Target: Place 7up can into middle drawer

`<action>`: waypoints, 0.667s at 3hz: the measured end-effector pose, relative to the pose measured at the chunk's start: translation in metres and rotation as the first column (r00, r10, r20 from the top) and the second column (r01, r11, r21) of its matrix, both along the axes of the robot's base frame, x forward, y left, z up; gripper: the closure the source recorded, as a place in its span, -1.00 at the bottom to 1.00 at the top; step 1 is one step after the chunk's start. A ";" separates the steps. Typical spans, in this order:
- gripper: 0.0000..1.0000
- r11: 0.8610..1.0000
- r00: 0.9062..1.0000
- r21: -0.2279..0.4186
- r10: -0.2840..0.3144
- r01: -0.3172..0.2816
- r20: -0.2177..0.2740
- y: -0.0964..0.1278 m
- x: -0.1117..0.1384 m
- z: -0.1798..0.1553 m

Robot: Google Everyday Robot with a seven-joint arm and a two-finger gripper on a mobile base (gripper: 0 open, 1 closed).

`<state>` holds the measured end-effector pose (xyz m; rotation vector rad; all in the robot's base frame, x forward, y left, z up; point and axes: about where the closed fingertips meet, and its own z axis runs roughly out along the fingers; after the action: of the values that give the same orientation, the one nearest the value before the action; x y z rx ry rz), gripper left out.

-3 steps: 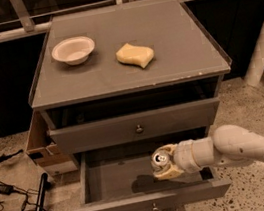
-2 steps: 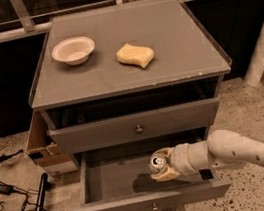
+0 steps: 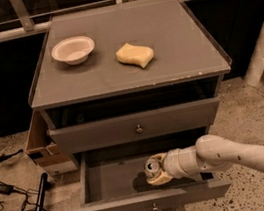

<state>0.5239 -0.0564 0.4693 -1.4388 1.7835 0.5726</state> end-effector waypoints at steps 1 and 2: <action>1.00 1.000 1.000 0.004 0.017 -0.017 -0.012 0.011 0.007 -0.021; 1.00 0.998 0.999 0.037 0.042 -0.041 -0.017 0.038 0.036 -0.057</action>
Offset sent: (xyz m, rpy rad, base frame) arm 0.0274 0.0288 -0.0561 0.0206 0.0270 0.0372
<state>0.5599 -0.0188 0.4126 -1.4526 1.7518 0.6381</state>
